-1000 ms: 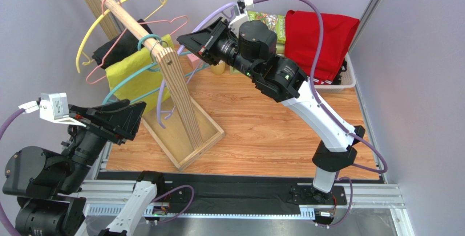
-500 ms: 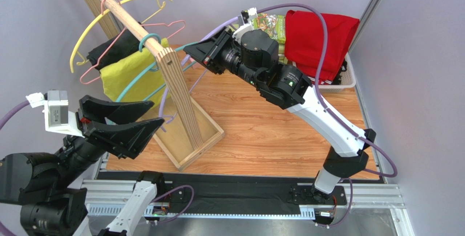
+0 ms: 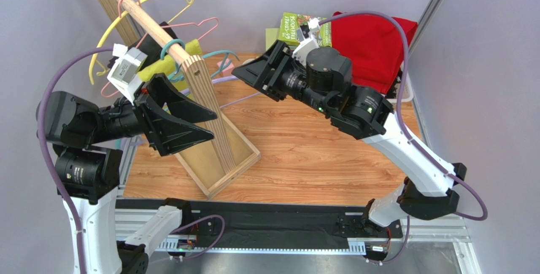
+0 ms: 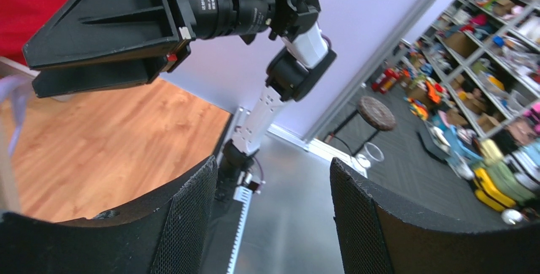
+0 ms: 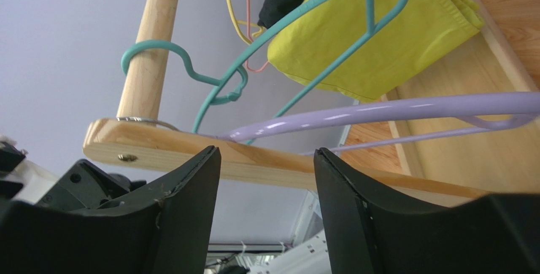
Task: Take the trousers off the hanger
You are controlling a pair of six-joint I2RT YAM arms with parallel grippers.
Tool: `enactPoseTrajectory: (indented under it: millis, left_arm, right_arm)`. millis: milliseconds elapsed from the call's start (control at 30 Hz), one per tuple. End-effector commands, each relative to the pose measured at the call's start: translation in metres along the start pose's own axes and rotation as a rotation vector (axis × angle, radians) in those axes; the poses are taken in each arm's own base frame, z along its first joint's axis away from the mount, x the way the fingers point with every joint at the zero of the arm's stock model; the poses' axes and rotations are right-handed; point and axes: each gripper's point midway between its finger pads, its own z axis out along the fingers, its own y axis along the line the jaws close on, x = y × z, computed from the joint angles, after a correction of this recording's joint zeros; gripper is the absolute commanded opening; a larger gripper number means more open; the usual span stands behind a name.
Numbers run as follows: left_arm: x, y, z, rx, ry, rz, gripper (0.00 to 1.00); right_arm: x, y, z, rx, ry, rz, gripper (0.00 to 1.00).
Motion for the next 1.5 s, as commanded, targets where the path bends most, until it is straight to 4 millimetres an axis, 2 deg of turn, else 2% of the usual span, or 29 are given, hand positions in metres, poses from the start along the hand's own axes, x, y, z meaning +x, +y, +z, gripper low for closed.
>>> enactPoseTrajectory:
  millis: [0, 33, 67, 167, 200, 267, 300, 400, 433, 467, 533, 667, 833, 933, 967, 1000, 1033, 1067, 1100, 1133, 1167, 1200, 1233, 1267, 1300, 1333, 1400, 1433, 1467]
  left_arm:
    - [0.008, -0.022, 0.001, 0.135, 0.082, 0.000, 0.71]
    - [0.008, -0.023, 0.003, 0.149, 0.088, -0.004, 0.71]
    - [0.010, -0.026, 0.005, 0.183, 0.108, -0.014, 0.72]
    - [0.017, -0.033, 0.012, 0.273, 0.166, -0.053, 0.72]
    - [0.019, -0.034, 0.015, 0.293, 0.182, -0.066, 0.72]
    - [0.025, -0.035, 0.025, 0.335, 0.201, -0.080, 0.70]
    - [0.027, -0.034, 0.030, 0.339, 0.199, -0.079, 0.70]
    - [0.040, -0.032, 0.053, 0.353, 0.191, -0.070, 0.69]
    - [0.041, -0.026, 0.064, 0.322, 0.175, -0.077, 0.68]
    - [0.053, -0.028, 0.075, 0.345, 0.202, -0.067, 0.67]
    - [0.064, -0.022, 0.087, 0.314, 0.227, -0.061, 0.64]
    - [0.084, -0.013, 0.099, 0.272, 0.277, 0.014, 0.65]
    - [0.111, 0.009, 0.103, 0.186, 0.299, -0.012, 0.66]
    - [0.116, 0.012, 0.102, 0.160, 0.288, -0.033, 0.66]
    - [0.116, 0.013, 0.102, 0.152, 0.280, -0.035, 0.66]
    - [0.115, 0.014, 0.101, 0.140, 0.272, -0.035, 0.66]
    - [0.116, 0.015, 0.098, 0.136, 0.270, -0.036, 0.66]
    - [0.116, 0.015, 0.097, 0.134, 0.268, -0.037, 0.66]
    - [0.116, 0.015, 0.096, 0.129, 0.266, -0.039, 0.66]
    - [0.117, 0.014, 0.093, 0.129, 0.263, -0.039, 0.66]
    - [0.118, 0.014, 0.091, 0.127, 0.268, -0.044, 0.66]
    - [0.120, 0.014, 0.090, 0.123, 0.273, -0.046, 0.66]
    - [0.121, 0.015, 0.087, 0.120, 0.273, -0.043, 0.66]
    - [0.125, 0.016, 0.085, 0.111, 0.290, -0.049, 0.66]
    - [0.127, 0.017, 0.083, 0.107, 0.298, -0.051, 0.66]
    - [0.128, 0.017, 0.080, 0.105, 0.304, -0.047, 0.66]
    - [0.136, 0.018, 0.076, 0.098, 0.336, -0.055, 0.66]
    - [0.138, 0.018, 0.074, 0.097, 0.340, -0.056, 0.66]
    - [0.141, 0.019, 0.071, 0.093, 0.355, -0.056, 0.66]
  right_arm:
    - [0.001, -0.016, -0.035, 0.011, 0.046, -0.136, 0.63]
    - [0.002, -0.022, -0.041, 0.020, 0.051, -0.173, 0.64]
    - [-0.004, -0.020, -0.060, 0.003, 0.035, -0.187, 0.65]
    - [0.001, -0.053, -0.077, 0.068, 0.035, -0.261, 0.70]
    - [-0.010, -0.055, -0.095, 0.072, -0.015, -0.270, 0.72]
    - [-0.007, -0.087, -0.103, 0.157, -0.027, -0.279, 0.75]
    - [-0.019, -0.090, -0.121, 0.167, -0.088, -0.267, 0.76]
    - [-0.014, -0.130, -0.130, 0.258, -0.122, -0.234, 0.78]
    - [-0.017, -0.131, -0.143, 0.245, -0.147, -0.213, 0.79]
    - [-0.011, -0.146, -0.144, 0.273, -0.141, -0.208, 0.79]
    - [-0.015, -0.152, -0.159, 0.268, -0.179, -0.178, 0.80]
    - [-0.010, -0.178, -0.174, 0.306, -0.196, -0.156, 0.81]
    - [0.008, -0.217, -0.181, 0.386, -0.186, -0.088, 0.83]
    - [-0.001, -0.235, -0.187, 0.449, -0.256, -0.068, 0.84]
    - [-0.003, -0.242, -0.184, 0.488, -0.260, -0.083, 0.80]
    - [-0.009, -0.243, -0.182, 0.511, -0.263, -0.090, 0.78]
    - [-0.023, -0.257, -0.184, 0.588, -0.293, -0.117, 0.77]
    - [-0.017, -0.269, -0.170, 0.629, -0.212, -0.121, 0.76]
    - [-0.024, -0.275, -0.166, 0.655, -0.203, -0.108, 0.76]
    - [-0.053, -0.287, -0.166, 0.701, -0.273, -0.074, 0.76]
    - [-0.058, -0.286, -0.159, 0.674, -0.215, -0.118, 0.75]
    - [-0.071, -0.301, -0.146, 0.713, -0.209, -0.123, 0.74]
    - [-0.107, -0.296, -0.146, 0.710, -0.296, -0.136, 0.74]
    - [-0.125, -0.299, -0.142, 0.721, -0.312, -0.165, 0.74]
    - [-0.140, -0.320, -0.127, 0.770, -0.294, -0.155, 0.72]
    - [-0.179, -0.307, -0.124, 0.731, -0.381, -0.174, 0.72]
    - [-0.213, -0.308, -0.107, 0.709, -0.402, -0.206, 0.65]
    - [-0.235, -0.325, -0.085, 0.710, -0.406, -0.225, 0.60]
    - [-0.266, -0.301, -0.079, 0.669, -0.473, -0.274, 0.56]
